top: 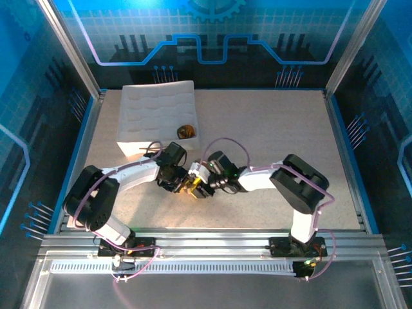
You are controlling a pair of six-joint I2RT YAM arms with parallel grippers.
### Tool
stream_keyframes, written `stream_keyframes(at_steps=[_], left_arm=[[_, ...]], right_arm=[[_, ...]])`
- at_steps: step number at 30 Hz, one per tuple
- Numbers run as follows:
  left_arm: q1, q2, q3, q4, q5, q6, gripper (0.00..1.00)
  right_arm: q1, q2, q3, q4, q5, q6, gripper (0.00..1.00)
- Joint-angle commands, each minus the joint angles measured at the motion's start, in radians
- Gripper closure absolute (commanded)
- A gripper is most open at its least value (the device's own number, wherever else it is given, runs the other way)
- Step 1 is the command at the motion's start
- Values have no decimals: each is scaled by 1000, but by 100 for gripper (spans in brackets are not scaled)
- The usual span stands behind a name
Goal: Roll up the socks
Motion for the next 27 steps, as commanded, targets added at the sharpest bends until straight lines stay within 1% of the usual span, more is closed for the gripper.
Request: stream_keyframes(at_steps=[1,3,8,11,16,18,22,25,27], left_arm=[[-1,22,-115,-245,-23,-75,95],[4,6,-127,-252,-4,-96,96],[21,31,-110,-265,56,-137,97],[33,61,-96,-258,91,-143,97],[58,97,-68,-270,109,-119,97],[63,108,-53,-275,112,-102,97],[66,119,-35,-277,118,-80,97],[66,127,-26,-277,123,-66,98],[68,128,-28,-270,128,-62,98]], right_arm=[[64,-113,-122,118,211,-183,50],[105,-152,-159,155,313,-253,46],[194,-168,-165,173,448,-353,43],[223,-136,-137,178,462,-372,42],[252,-59,-68,178,481,-380,44],[252,-31,-41,163,488,-375,47],[252,32,4,137,524,-366,54],[248,69,37,99,566,-352,64],[243,83,47,70,569,-337,70]])
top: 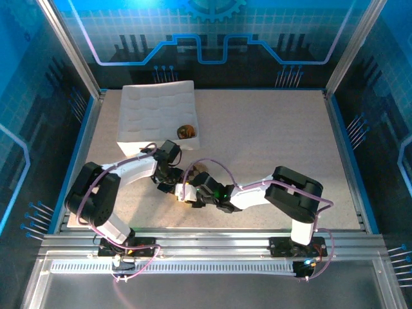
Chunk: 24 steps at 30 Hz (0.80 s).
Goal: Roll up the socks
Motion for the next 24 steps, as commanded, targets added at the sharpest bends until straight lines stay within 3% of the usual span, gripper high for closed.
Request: stream_keyframes(at_steps=[1,4,6,13,15,19,24], left_arm=[[-7,80,-69,-138,-16,25,97],[-7,68,-59,-138,-18,35,95],[-7,40,-52,-140,-19,39,88],[0,-148,-35,-155,-68,23,34],[8,-198,-37,-159,-86,19,25],[35,-267,-49,-166,-111,35,15],[39,-316,-76,-127,-137,68,18]], right_arm=[[-3,57,38,-76,48,30,72],[-15,73,33,-113,43,63,87],[-26,78,31,-144,27,90,97],[-90,76,28,-254,-188,192,100],[-113,84,34,-283,-256,228,100],[-152,115,51,-328,-352,289,100],[-194,142,58,-357,-427,350,100]])
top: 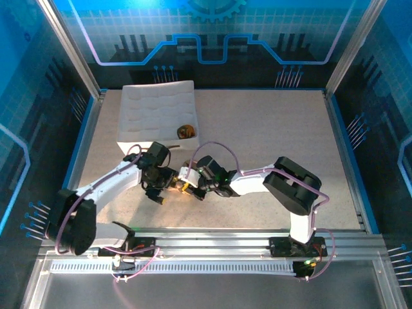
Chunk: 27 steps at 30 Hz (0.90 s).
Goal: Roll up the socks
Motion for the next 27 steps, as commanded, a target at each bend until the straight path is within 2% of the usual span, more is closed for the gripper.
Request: stream_keyframes(at_steps=[1,10,19,21,23,25,27], left_arm=[[4,-35,-27,19,-15,46,20],[-29,16,-64,183,-4,78,33],[-38,155,-46,262,-53,87,33],[-39,195,-47,235,-66,84,38],[-39,232,-52,179,-75,63,47],[-39,255,-63,127,-76,45,56],[-39,268,-80,82,-74,32,63]], right_arm=[[-41,97,-39,-258,-63,94,100],[-133,195,91,-372,-232,229,100],[-174,249,166,-466,-329,294,100],[-176,246,178,-472,-333,291,100],[-175,226,181,-462,-329,279,100],[-170,180,159,-410,-328,253,91],[-153,104,113,-322,-306,211,77]])
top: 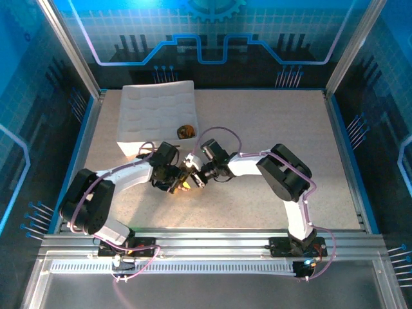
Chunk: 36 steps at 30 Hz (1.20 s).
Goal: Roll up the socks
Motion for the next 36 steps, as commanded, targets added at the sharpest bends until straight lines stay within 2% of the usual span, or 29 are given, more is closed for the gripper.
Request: stream_keyframes(at_steps=[1,3,7,11,15,21,26,32,35,36], left_arm=[[-4,64,-67,-229,-48,-31,66],[-4,67,-85,-249,-42,-42,71],[-4,46,-117,-262,-11,-68,77],[-1,39,-125,-289,18,-77,81],[7,64,-120,-296,55,-70,81],[20,79,-81,-323,67,-52,82],[31,84,-62,-328,80,-28,82],[36,70,-53,-322,95,-15,81],[36,24,-44,-329,95,-12,74],[37,0,-38,-338,89,-11,67]], right_arm=[[20,-82,-113,-53,113,-66,71],[50,-178,-200,81,181,-122,62],[137,-346,-415,396,400,-318,45],[218,-366,-419,369,578,-501,44],[274,-326,-395,399,693,-615,42],[313,-247,-321,379,727,-665,43],[321,-169,-258,345,764,-649,51],[313,-89,-202,251,823,-585,79],[296,-81,-188,167,785,-523,93],[290,-82,-188,132,762,-504,98]])
